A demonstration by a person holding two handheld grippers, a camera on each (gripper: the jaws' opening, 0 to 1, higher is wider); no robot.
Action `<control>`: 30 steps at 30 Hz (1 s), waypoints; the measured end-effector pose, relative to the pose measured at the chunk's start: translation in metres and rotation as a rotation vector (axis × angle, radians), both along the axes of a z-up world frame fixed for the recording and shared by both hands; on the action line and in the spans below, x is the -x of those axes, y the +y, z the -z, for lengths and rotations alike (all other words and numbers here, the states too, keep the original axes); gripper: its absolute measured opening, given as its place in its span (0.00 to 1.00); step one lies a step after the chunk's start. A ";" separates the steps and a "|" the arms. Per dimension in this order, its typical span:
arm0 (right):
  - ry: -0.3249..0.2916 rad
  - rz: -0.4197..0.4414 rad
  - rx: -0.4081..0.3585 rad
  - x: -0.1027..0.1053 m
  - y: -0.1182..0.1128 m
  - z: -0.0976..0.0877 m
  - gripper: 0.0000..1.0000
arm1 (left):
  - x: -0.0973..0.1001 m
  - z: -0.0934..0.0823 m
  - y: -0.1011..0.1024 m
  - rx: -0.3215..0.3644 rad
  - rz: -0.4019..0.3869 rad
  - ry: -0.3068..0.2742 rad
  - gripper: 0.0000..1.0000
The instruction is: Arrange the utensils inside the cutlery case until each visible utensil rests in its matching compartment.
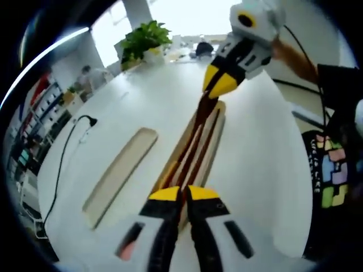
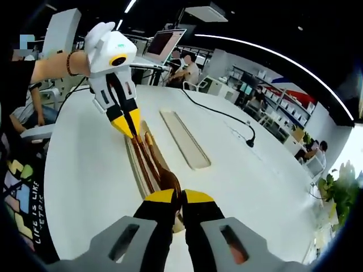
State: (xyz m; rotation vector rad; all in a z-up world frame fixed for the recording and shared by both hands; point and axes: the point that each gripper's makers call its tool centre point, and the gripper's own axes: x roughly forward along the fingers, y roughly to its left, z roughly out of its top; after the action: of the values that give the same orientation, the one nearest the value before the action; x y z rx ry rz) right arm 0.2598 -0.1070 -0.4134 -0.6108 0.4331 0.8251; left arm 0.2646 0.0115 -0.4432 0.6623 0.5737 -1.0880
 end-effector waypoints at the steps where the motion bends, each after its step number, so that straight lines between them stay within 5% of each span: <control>1: -0.001 -0.002 -0.007 0.000 0.001 -0.001 0.03 | 0.000 0.000 0.001 -0.001 -0.001 -0.003 0.04; 15: -0.010 -0.036 0.026 0.002 0.008 -0.006 0.03 | -0.005 -0.018 0.002 0.035 -0.029 -0.034 0.03; 25: 0.031 -0.028 0.046 0.000 0.005 0.008 0.03 | -0.018 -0.002 0.014 -0.066 -0.063 -0.082 0.03; 30: 0.085 0.000 -0.094 0.000 0.012 0.002 0.03 | -0.026 -0.004 0.016 -0.051 -0.103 -0.074 0.03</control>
State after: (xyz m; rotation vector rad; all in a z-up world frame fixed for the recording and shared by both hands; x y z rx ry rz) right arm 0.2603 -0.0949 -0.4153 -0.4897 0.4690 0.8693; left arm 0.2903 0.0271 -0.4395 0.7068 0.5676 -0.9517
